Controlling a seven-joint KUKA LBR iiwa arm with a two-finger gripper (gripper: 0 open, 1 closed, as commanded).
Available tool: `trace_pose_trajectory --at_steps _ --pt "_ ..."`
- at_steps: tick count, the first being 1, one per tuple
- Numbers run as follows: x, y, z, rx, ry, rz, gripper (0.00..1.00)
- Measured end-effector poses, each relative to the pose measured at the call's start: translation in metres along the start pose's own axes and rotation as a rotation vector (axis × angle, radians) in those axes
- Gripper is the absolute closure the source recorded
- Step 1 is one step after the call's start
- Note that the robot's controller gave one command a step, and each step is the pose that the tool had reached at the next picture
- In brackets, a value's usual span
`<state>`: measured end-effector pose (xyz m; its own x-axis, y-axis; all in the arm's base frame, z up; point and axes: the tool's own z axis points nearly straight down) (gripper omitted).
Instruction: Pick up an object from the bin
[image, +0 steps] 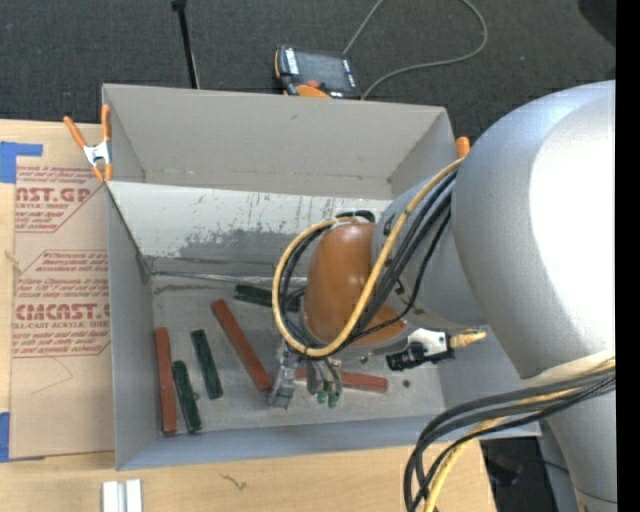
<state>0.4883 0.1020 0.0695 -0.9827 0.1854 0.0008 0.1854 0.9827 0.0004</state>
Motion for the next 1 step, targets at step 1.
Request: trace_pose_trajectory --at_steps 1 --pt "-0.0411 -0.0080 -0.0499 -0.002 -0.008 -0.022 1.00"
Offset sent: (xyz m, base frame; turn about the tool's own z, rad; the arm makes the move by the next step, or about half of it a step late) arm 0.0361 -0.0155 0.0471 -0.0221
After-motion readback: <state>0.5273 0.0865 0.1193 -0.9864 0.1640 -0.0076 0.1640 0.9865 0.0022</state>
